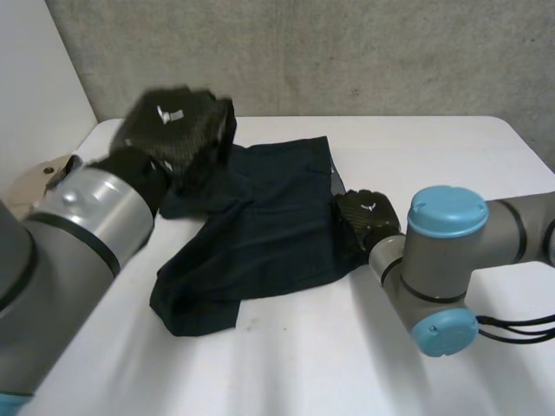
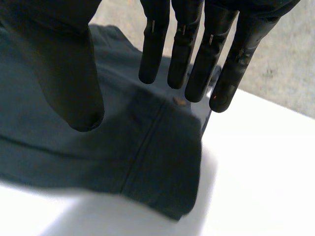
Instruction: Fold the laundry.
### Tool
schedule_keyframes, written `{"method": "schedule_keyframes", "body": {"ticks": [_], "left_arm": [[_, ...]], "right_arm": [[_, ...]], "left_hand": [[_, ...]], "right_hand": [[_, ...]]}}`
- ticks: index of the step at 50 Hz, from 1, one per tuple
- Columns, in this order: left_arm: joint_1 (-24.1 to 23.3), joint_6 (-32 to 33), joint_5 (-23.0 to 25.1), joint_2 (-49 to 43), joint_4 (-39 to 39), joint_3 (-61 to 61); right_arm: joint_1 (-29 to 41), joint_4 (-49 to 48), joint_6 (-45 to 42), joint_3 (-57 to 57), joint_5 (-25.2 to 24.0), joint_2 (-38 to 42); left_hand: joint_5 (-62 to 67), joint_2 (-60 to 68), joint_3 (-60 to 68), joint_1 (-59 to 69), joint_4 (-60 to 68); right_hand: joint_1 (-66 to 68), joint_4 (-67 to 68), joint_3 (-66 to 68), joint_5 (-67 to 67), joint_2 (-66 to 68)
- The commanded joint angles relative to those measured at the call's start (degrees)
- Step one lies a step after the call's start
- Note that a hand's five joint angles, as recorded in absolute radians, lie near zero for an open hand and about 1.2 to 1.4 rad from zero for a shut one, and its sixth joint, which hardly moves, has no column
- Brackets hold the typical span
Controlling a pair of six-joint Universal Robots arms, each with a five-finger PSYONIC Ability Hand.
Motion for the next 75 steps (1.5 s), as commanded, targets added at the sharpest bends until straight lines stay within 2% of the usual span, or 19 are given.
{"method": "schedule_keyframes", "body": {"ticks": [1,5,9,15,20,28,38,46,49,53,59,61,62,63,70,75], "left_arm": [[0.12,0.93,-0.89,-5.76,-1.18,-7.43],[0.21,0.14,-5.36,-9.19,-0.75,-10.15],[0.56,-2.04,-12.65,-12.01,2.06,-12.35],[2.84,-6.62,-12.32,-14.55,4.27,-14.29],[3.54,-9.52,-8.72,-19.12,4.01,-12.63],[6.0,-9.17,-8.36,-22.29,4.09,-9.29],[7.5,-7.95,-8.27,-24.93,4.27,-5.77],[7.5,-3.11,-8.27,-28.88,4.35,-3.39],[7.5,-1.79,-8.27,-29.85,4.35,-2.34],[7.68,-1.61,-8.27,-30.2,4.79,-1.28],[8.47,-1.44,-8.1,-30.2,6.81,-0.32],[8.47,-1.35,-8.1,-30.29,7.08,-0.14],[8.47,-1.35,-8.01,-30.47,7.08,0.03],[8.47,-1.35,-8.1,-30.55,7.17,0.12],[8.47,2.51,-8.01,-29.59,6.73,0.83],[8.82,5.41,-7.66,-24.06,6.64,0.65]], "right_arm": [[-0.25,2.67,-4.99,1.61,-4.66,-7.94],[-0.86,5.74,-10.7,1.52,-8.0,-10.4],[-2.62,12.84,-21.66,1.34,-10.73,-10.58],[-4.03,18.14,-31.28,2.66,-11.7,-9.09],[-4.64,14.9,-31.55,2.58,-13.54,-6.02],[-4.82,12.7,-31.63,-0.4,-17.68,-1.54],[-4.82,12.78,-32.16,-7.18,-17.42,3.92],[-4.47,12.96,-32.51,-12.1,-17.15,7.52],[-4.38,12.96,-32.51,-13.51,-17.06,8.75],[-4.29,12.96,-32.51,-15.0,-17.06,9.63],[-4.38,12.96,-32.51,-16.41,-17.15,10.86],[-4.38,12.96,-32.42,-16.94,-17.15,11.48],[-4.38,13.22,-32.51,-17.63,-17.06,12.0],[-4.38,13.4,-32.51,-17.99,-17.06,12.18],[-5.43,19.28,-32.51,-19.49,-17.06,10.78],[-8.94,24.11,-32.34,-19.22,-16.98,3.41]], "left_hand": [[-45.32,-45.68,-45.56,-43.01,-45.94],[-45.21,-45.57,-45.44,-42.89,-45.83],[-38.52,-38.87,-38.75,-36.2,-39.13],[-23.69,-24.05,-23.92,-21.37,-24.31],[-21.16,-21.52,-21.39,-18.84,-21.77],[-25.02,-25.38,-25.25,-22.7,-25.64],[-24.86,-25.22,-25.09,-22.54,-25.47],[-23.68,-24.04,-23.91,-21.36,-24.3],[-19.66,-20.02,-19.89,-17.34,-20.28],[-7.73,-8.09,-7.96,-5.41,-8.34],[11.29,10.93,11.06,13.61,10.68],[14.13,13.77,13.9,16.45,13.52],[14.15,13.79,13.92,16.46,13.53],[14.15,13.79,13.92,16.47,13.53],[14.15,13.79,13.92,16.47,13.53],[14.15,13.79,13.92,16.47,13.53]], "right_hand": [[10.7,4.86,4.82,5.07,4.76],[10.02,4.19,4.15,4.4,4.09],[10.53,4.69,4.66,4.91,4.6],[11.2,5.37,5.33,5.58,5.27],[11.2,5.37,5.33,5.58,5.27],[8.85,3.02,2.98,3.23,2.92],[8.68,2.84,2.81,3.05,2.75],[7.84,2.0,1.97,2.22,1.91],[7.0,1.16,1.12,1.37,1.06],[7.67,1.83,1.79,2.04,1.73],[17.9,12.06,12.02,12.27,11.97],[28.3,22.47,22.43,22.68,22.37],[41.02,35.18,35.14,35.39,35.08],[44.25,38.41,38.37,38.62,38.31],[44.28,38.44,38.41,38.66,38.35],[44.28,38.44,38.41,38.66,38.35]]}}
